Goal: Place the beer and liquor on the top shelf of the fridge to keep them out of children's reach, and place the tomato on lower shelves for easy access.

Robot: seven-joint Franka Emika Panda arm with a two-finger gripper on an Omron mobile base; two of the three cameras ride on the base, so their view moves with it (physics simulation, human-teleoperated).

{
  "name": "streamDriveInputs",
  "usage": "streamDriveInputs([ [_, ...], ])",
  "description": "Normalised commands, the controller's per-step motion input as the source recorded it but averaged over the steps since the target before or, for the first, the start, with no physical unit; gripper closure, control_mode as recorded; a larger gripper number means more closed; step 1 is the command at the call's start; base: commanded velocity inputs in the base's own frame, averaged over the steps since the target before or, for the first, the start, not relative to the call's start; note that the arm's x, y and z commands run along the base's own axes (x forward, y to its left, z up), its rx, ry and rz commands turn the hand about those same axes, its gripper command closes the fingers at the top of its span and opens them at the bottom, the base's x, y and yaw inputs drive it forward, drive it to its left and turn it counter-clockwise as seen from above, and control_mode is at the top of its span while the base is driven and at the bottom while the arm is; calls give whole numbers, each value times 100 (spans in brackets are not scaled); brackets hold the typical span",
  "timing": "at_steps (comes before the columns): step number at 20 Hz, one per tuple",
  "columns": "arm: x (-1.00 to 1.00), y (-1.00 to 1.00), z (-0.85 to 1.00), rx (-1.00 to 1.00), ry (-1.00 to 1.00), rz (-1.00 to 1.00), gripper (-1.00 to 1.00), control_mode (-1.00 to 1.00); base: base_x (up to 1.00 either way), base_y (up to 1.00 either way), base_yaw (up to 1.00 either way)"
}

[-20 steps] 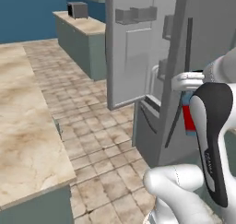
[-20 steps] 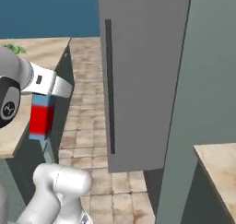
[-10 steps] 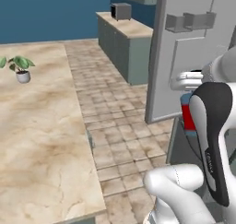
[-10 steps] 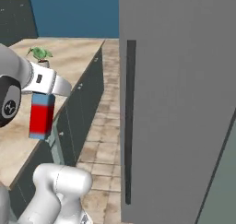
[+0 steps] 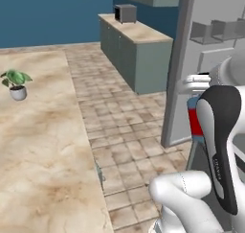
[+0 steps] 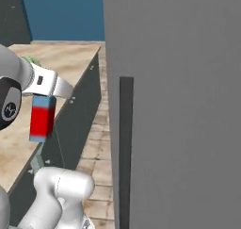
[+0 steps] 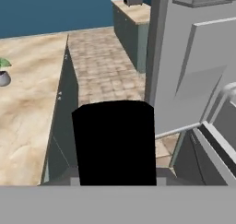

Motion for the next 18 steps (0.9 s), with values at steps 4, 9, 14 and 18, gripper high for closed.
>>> streamDriveInputs([
  [4,0,0,0,0,0,0,100,100,63,14,-14],
  [9,0,0,0,0,0,0,100,100,17,1,-24],
  [14,0,0,0,0,0,0,100,100,0,0,-34],
  [18,0,0,0,0,0,0,100,100,15,13,-42],
])
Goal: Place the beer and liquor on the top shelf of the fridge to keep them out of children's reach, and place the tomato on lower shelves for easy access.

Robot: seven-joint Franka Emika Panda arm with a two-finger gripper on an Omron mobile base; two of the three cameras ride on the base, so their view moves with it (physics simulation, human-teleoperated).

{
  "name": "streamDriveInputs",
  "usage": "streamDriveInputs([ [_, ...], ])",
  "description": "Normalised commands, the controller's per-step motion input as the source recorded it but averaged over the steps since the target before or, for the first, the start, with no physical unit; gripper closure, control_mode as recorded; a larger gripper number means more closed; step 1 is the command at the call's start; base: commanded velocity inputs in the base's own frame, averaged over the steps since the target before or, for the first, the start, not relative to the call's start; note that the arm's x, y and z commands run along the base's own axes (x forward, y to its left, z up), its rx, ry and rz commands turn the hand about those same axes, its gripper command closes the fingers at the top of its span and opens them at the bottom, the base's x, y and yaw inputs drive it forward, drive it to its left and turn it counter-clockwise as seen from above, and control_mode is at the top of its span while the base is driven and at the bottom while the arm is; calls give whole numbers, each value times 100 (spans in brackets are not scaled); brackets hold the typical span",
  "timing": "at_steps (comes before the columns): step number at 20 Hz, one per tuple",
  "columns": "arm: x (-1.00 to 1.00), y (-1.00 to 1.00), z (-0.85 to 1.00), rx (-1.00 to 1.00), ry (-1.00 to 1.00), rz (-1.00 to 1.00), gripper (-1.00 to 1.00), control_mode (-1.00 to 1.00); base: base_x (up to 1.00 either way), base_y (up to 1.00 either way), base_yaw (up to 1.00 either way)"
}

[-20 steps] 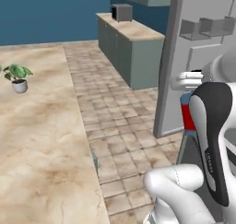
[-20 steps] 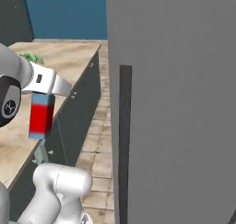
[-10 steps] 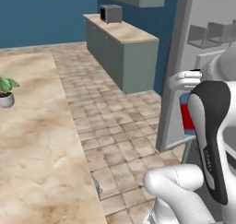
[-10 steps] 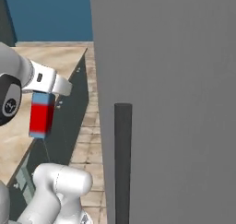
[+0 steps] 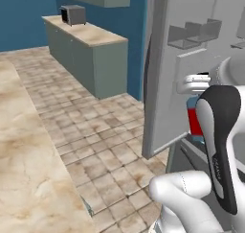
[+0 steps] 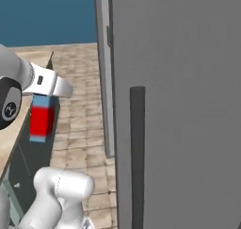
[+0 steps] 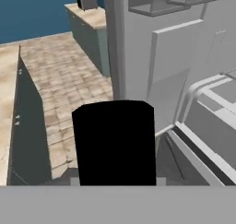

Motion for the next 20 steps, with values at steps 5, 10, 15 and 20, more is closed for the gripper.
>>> streamDriveInputs([
  [5,0,0,0,0,0,0,100,100,41,20,-41],
  [10,0,0,0,0,0,0,100,100,50,16,-41],
  [15,0,0,0,0,0,0,100,100,67,29,-40],
  [20,0,0,0,0,0,0,100,100,82,53,-35],
])
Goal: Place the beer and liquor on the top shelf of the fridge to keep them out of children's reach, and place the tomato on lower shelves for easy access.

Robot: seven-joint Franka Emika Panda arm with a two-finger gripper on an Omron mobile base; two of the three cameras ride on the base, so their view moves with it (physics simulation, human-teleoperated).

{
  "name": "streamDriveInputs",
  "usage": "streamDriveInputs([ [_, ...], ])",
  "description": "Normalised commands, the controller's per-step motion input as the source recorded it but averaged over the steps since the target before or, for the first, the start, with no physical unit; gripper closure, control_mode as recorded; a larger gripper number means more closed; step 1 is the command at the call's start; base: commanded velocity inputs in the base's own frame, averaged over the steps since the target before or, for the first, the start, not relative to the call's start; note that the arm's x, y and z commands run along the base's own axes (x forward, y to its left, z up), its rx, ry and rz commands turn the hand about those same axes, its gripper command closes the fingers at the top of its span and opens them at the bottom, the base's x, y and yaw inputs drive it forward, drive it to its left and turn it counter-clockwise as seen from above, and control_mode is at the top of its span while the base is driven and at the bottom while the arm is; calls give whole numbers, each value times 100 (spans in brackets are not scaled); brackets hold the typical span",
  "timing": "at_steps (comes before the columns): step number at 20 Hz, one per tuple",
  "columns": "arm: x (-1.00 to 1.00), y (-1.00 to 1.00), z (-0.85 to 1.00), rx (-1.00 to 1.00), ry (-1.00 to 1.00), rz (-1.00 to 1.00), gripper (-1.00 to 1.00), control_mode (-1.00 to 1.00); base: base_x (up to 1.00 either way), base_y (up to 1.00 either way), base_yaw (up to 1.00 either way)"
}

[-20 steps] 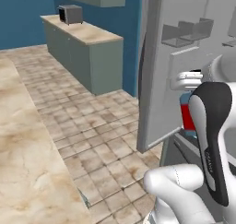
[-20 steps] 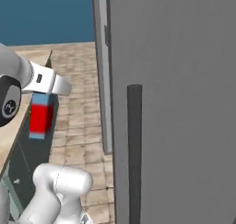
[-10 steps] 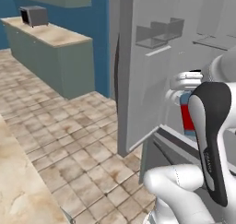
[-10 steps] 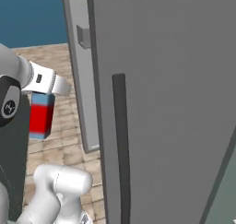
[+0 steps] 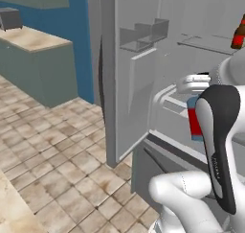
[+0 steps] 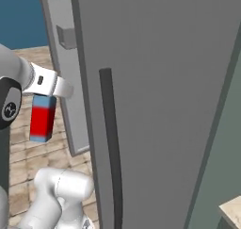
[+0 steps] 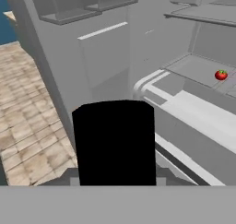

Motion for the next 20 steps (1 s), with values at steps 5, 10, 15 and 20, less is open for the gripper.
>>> streamDriveInputs([
  [5,0,0,0,0,0,0,100,100,98,66,-7],
  [10,0,0,0,0,0,0,100,100,100,50,26],
  [15,0,0,0,0,0,0,100,100,100,44,41],
  [20,0,0,0,0,0,0,100,100,97,36,43],
])
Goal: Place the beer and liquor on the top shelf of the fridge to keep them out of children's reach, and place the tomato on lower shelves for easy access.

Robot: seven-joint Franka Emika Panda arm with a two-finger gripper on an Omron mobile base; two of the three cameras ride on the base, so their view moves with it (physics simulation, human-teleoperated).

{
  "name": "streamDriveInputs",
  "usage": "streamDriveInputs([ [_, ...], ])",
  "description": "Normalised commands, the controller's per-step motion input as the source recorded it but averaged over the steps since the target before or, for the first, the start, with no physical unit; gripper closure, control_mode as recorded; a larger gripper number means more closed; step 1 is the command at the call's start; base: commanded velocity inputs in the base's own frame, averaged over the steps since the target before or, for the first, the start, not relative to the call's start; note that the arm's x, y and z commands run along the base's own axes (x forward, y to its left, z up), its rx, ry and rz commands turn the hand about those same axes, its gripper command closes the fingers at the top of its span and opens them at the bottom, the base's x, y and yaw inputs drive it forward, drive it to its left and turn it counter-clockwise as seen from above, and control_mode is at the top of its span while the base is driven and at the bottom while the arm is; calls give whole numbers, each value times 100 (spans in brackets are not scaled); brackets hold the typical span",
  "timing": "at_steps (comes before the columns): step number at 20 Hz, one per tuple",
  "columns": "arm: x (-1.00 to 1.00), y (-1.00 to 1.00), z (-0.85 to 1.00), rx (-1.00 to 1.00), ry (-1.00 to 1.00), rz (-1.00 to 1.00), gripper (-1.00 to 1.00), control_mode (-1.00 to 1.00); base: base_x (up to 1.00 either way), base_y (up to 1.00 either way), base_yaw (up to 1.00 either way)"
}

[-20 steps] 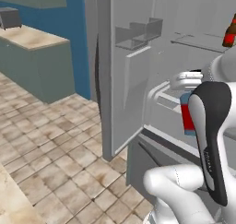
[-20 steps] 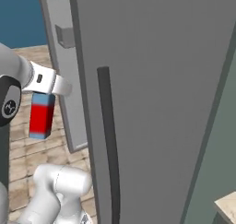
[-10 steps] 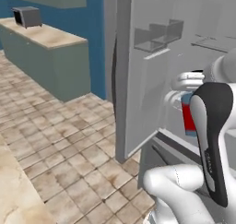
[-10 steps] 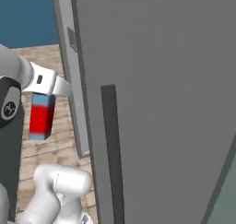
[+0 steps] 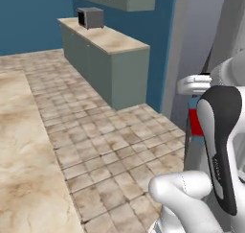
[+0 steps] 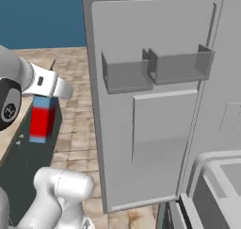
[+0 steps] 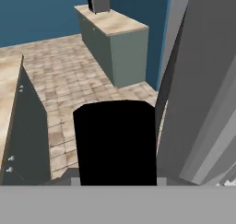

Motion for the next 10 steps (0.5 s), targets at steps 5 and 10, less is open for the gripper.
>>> streamDriveInputs([
  [5,0,0,0,0,0,0,100,100,13,9,17],
  [10,0,0,0,0,0,0,100,100,-58,-1,-21],
])
